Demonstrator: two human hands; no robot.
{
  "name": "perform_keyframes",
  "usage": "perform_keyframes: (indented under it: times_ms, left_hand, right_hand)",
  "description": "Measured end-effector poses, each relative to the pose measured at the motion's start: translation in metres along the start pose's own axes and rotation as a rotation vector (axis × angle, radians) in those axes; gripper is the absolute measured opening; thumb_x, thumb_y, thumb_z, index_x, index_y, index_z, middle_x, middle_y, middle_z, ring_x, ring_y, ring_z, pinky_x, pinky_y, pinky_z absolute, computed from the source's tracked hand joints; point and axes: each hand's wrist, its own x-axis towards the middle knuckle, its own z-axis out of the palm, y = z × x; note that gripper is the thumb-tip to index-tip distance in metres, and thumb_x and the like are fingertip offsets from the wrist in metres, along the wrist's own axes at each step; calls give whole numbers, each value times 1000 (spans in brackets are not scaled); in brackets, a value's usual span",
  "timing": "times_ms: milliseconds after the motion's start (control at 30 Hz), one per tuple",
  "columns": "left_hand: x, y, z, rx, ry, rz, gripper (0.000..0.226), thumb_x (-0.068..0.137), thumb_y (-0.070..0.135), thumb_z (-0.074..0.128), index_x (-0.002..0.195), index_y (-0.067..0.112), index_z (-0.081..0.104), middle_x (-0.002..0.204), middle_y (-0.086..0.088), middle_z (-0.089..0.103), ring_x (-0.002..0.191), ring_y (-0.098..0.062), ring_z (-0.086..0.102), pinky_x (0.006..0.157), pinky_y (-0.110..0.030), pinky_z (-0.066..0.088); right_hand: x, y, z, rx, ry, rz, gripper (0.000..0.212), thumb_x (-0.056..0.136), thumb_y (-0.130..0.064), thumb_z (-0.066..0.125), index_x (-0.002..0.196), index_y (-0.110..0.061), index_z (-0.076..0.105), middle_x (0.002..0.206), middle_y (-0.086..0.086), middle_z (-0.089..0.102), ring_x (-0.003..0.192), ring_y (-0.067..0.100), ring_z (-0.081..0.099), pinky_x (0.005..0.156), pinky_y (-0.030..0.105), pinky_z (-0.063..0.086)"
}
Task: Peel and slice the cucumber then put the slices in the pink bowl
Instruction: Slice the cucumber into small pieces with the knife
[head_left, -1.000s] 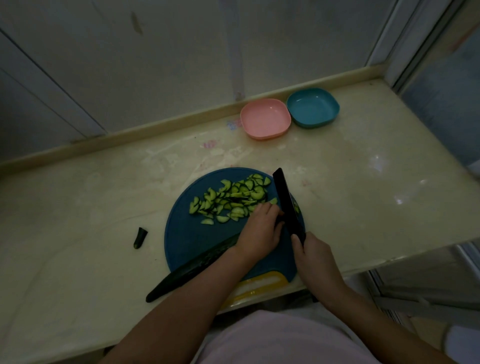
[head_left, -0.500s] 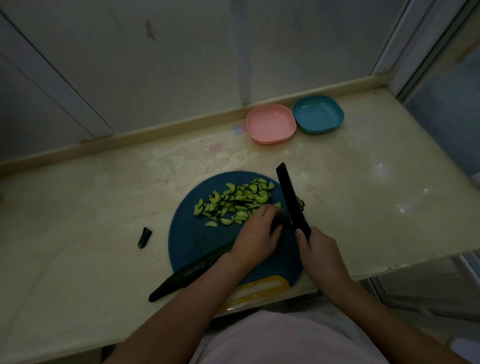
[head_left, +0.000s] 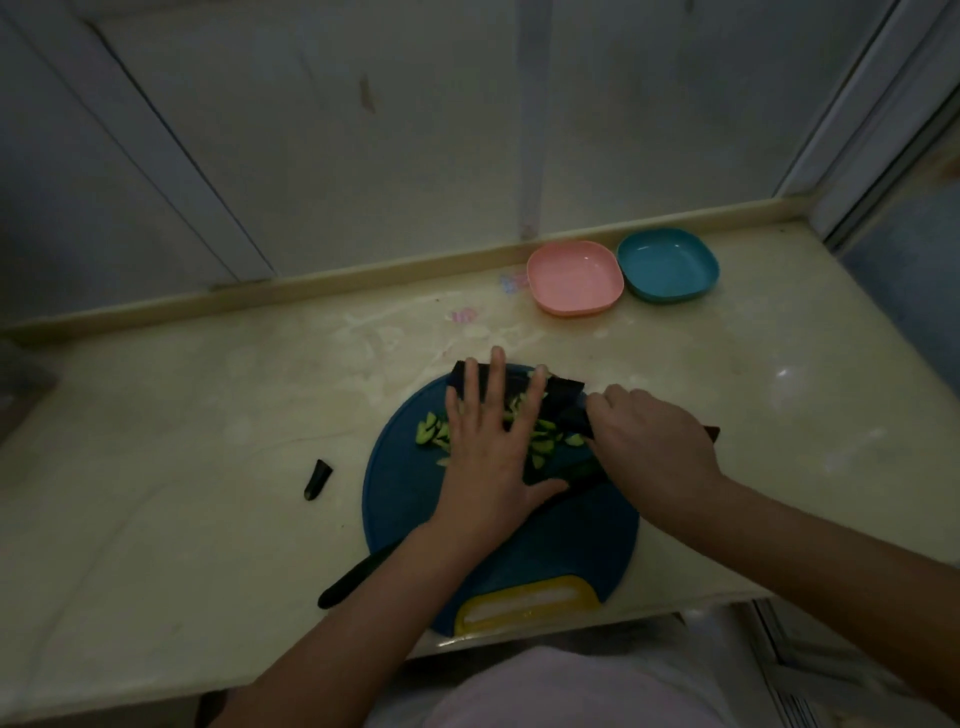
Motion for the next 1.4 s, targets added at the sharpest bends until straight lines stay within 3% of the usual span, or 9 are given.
perform_keyframes:
  times_ms: [167,300,500,833,1000,1067,1167,1300,1400]
  left_hand:
    - [14,1,20,136,-87,-30,114,62,66,70,148,35,1,153,-5,-20,139,-34,-22,104,-52,-19]
    - [11,-7,32,160,-68,-55,110,63,69,67,149,33,8,156,-10,-8,141,-36,-12,106,-56,-11]
    - [10,-15,38,143,-8,-57,103,67,61,68,149,32,13,155,-11,-3,141,-35,-8,109,-55,-4]
    - [6,-35,47,131,15,-84,85,75,60,54,147,27,23,155,-18,8,142,-33,-5,111,-53,-1]
    - [3,-43,50,135,-19,-109,80,78,64,40,145,22,29,154,-19,11,142,-33,-2,113,-46,-7]
    - [2,-49,51,147,-36,-126,78,80,64,37,143,19,35,153,-20,16,141,-33,2,113,-47,-4]
    - [-2,-61,52,164,-51,-159,78,85,66,28,141,12,39,152,-21,19,141,-32,3,112,-48,-1]
    - [1,-60,46,67,36,-167,71,91,59,25,138,9,42,152,-19,20,141,-29,0,115,-42,-5]
    - [14,-39,42,-38,108,-120,54,91,44,38,131,8,49,147,-18,32,139,-31,13,115,-46,9]
  right_hand:
    - [6,-14,-2,8,16,-55,49,21,-7,90,59,-5,59,51,12,53,38,24,50,32,23,33]
    - [7,-18,0,35,20,-72,50,17,-10,90,56,-7,59,49,11,52,37,23,49,32,20,32]
    - [-1,-12,1,54,54,-72,41,30,-6,86,58,-9,57,52,10,53,39,23,50,34,23,33]
    - [-28,14,1,31,-45,-18,50,28,-12,93,59,-15,54,52,3,48,39,17,47,40,22,14]
    - [-39,34,2,82,-78,-9,48,34,-17,93,59,-17,53,51,0,46,38,16,45,48,17,-7]
    - [-43,41,-5,113,-121,-18,40,48,-26,90,64,-19,54,53,-7,40,41,11,38,46,15,-4]
    - [-46,58,-13,214,-217,19,14,86,-41,58,85,-28,51,65,-10,34,55,5,34,44,16,16]
    - [-44,83,-13,481,-273,221,10,84,-35,61,81,-26,62,63,-7,54,56,5,49,46,22,31]
    - [-41,94,-1,600,-260,359,15,83,-31,65,77,-18,64,60,0,56,55,9,50,46,26,30]
